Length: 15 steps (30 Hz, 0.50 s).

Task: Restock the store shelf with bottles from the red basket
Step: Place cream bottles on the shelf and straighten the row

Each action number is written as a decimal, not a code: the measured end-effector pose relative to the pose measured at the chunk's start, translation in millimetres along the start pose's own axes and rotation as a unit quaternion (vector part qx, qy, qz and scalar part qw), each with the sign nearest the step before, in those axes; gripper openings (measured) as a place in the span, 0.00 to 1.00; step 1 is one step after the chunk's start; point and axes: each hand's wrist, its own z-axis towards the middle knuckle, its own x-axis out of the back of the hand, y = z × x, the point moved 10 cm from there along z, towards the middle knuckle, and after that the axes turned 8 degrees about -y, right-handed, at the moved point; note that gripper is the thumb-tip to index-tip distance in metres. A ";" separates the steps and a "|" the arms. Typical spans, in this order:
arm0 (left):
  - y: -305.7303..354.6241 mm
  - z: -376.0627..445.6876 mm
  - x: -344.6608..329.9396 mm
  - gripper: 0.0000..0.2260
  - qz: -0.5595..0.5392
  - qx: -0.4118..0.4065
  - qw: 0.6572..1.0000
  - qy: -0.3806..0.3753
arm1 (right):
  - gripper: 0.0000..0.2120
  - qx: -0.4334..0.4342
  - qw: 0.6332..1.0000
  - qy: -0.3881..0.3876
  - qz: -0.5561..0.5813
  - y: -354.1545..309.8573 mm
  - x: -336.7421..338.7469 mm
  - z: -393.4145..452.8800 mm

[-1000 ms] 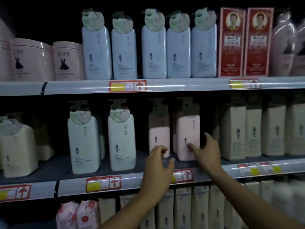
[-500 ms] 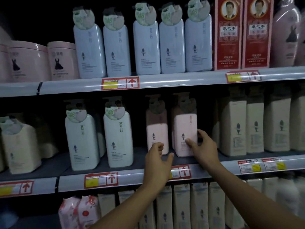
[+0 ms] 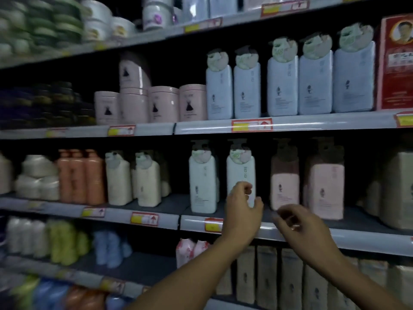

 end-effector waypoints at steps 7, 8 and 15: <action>-71.0 -36.4 168.0 0.09 0.050 0.054 0.995 0.069 | 0.06 0.052 0.987 -0.153 -0.007 -94.4 -108.2 -20.6; -84.1 -36.6 192.4 0.09 0.059 0.064 0.993 0.085 | 0.06 0.054 0.986 -0.155 0.006 -107.0 -120.2 -15.5; -172.2 -16.5 320.6 0.09 0.076 0.119 0.970 0.200 | 0.05 0.064 0.981 -0.159 0.092 -172.5 -216.8 31.2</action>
